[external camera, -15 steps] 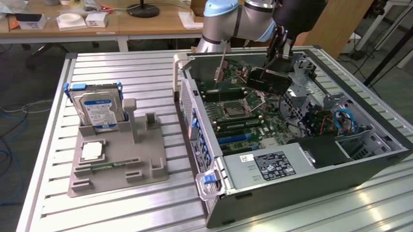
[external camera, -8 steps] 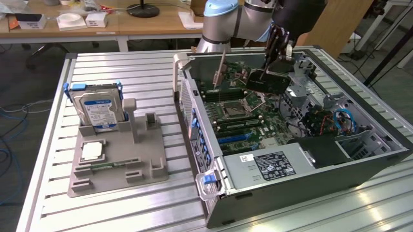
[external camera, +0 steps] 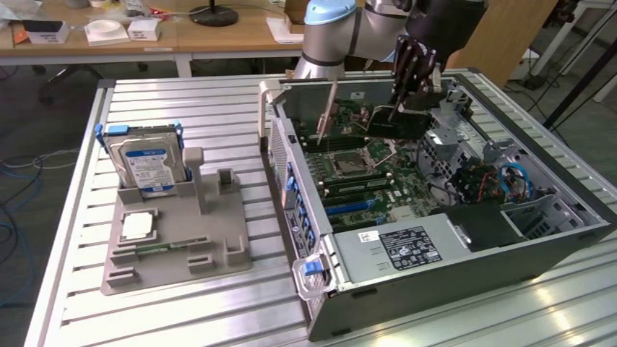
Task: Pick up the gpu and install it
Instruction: 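Insert the gpu into the slot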
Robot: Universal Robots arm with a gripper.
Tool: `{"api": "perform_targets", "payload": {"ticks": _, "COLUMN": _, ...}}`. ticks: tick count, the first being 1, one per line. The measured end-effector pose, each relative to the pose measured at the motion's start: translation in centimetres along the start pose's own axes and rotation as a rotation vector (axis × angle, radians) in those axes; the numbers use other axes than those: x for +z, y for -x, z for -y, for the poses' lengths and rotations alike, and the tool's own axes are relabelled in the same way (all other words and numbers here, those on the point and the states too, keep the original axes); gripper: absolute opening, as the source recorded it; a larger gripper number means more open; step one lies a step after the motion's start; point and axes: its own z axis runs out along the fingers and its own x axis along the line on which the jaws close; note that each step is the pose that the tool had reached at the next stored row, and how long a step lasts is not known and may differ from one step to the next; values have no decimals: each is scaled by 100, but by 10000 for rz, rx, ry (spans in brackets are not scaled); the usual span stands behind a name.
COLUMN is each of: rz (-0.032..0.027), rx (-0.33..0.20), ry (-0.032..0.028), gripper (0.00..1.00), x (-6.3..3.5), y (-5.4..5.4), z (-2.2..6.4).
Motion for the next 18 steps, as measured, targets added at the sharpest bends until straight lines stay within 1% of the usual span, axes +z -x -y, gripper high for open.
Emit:
{"api": "perform_targets", "payload": {"ticks": 2, "rz": -15, "rx": -304, "ry": 4, "gripper": 26, "x": 3, "y": 0, "z": 1}}
{"api": "perform_targets", "payload": {"ticks": 6, "rz": -37, "rx": -883, "ry": -17, "gripper": 26, "x": 11, "y": 0, "z": 1}}
{"api": "perform_targets", "payload": {"ticks": 9, "rz": -53, "rx": -1345, "ry": -55, "gripper": 26, "x": 16, "y": -1, "z": 1}}
{"api": "perform_targets", "payload": {"ticks": 11, "rz": -61, "rx": -1599, "ry": -103, "gripper": 26, "x": 18, "y": -1, "z": 1}}
{"api": "perform_targets", "payload": {"ticks": 15, "rz": -58, "rx": -1617, "ry": -109, "gripper": 26, "x": 19, "y": -1, "z": 1}}
{"api": "perform_targets", "payload": {"ticks": 16, "rz": -52, "rx": -1620, "ry": -124, "gripper": 26, "x": 25, "y": 0, "z": 2}}
{"api": "perform_targets", "payload": {"ticks": 18, "rz": -47, "rx": -1623, "ry": -208, "gripper": 26, "x": 37, "y": -1, "z": 2}}
